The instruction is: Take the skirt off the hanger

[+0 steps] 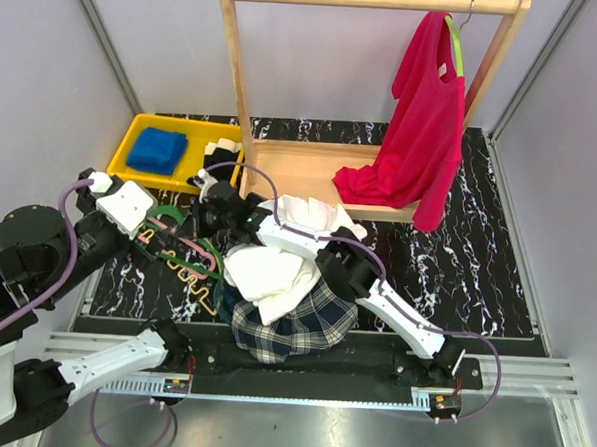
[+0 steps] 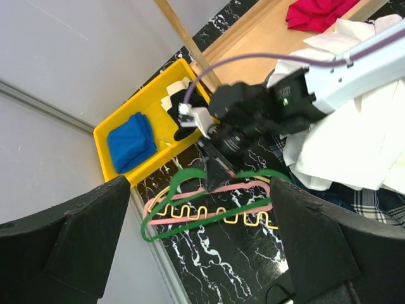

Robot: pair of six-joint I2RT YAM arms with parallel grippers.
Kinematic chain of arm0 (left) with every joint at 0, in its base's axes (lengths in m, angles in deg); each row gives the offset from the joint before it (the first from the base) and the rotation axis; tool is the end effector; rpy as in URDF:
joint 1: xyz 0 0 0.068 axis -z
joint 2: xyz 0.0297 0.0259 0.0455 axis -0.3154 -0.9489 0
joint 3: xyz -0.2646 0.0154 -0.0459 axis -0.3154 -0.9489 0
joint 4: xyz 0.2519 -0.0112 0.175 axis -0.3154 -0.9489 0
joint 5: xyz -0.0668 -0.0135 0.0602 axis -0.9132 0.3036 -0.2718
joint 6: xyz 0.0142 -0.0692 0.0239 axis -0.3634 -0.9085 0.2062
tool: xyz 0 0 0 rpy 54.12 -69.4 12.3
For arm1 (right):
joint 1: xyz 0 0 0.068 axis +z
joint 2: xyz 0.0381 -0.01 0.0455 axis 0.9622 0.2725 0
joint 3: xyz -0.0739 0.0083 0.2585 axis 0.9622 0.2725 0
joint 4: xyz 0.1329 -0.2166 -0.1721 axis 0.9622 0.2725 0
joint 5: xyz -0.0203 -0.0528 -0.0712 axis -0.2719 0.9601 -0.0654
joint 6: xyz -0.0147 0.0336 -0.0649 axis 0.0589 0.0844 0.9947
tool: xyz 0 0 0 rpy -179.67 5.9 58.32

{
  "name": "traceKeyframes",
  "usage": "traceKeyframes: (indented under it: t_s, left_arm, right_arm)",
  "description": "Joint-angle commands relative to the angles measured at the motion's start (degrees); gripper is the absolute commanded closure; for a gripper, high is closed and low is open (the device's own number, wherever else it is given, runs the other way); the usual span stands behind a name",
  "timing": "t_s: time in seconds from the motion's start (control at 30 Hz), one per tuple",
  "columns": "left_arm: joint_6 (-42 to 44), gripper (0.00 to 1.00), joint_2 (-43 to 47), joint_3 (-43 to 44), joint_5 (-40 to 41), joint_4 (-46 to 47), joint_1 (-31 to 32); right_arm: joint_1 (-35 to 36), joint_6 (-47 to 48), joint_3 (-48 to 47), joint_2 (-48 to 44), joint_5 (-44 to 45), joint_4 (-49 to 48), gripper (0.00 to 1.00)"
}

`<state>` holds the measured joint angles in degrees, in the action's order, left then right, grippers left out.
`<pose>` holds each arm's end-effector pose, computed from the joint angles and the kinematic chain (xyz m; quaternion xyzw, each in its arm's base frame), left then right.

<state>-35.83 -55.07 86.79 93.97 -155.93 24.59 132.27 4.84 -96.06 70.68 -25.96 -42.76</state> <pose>0.0687 -0.0399 0.5311 0.3555 0.7248 0.0034 0.5901 0.3376 0.5852 0.1338 -0.2156 0.7734 0.5398 0.2528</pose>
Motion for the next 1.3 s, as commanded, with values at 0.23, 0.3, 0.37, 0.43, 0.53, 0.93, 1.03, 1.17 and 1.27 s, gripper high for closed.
traceKeyframes:
  t_s: [0.23,0.3,0.37,0.43,0.53,0.93,1.03,1.17,1.27]
  left_arm:
    - [-2.21,0.01,-7.3,6.71,-1.39,0.47,-0.18]
    - [-1.77,0.01,-8.52,7.51,-2.27,0.74,-0.09]
    - [-1.24,0.01,-9.49,9.61,-2.8,0.83,-0.18]
    - [-0.63,0.01,-11.16,11.54,-3.06,0.65,-0.18]
    - [-0.71,0.01,-12.66,11.47,-4.46,0.91,-0.18]
    - [-4.93,0.01,-13.63,-2.77,-14.82,10.84,-6.06]
    - [-5.81,0.01,-15.56,-1.72,-20.35,10.67,-11.68]
    - [-6.86,0.01,-17.06,-0.67,-25.47,9.97,-18.01]
    - [-7.3,0.01,-16.62,-0.4,-27.06,9.7,-19.25]
  right_arm:
    - [0.98,17.69,-6.3,-11.12,10.12,15.91,0.35]
    - [0.45,21.41,-11.21,-14.45,13.9,24.71,0.14]
    - [-0.77,26.42,-12.29,-20.48,16.62,32.25,0.11]
    - [-1.65,30.54,-9.41,-26.74,22.68,35.01,0.06]
    - [-4.29,32.67,-0.71,-42.02,32.09,36.16,0.0]
    - [-18.09,44.72,4.49,-72.73,56.71,44.86,0.06]
    - [-20.46,44.11,4.58,-72.56,56.28,45.12,0.09]
    - [-25.03,42.87,3.09,-70.55,52.17,47.66,0.1]
    - [-31.42,38.31,1.86,-69.14,46.73,49.42,0.11]
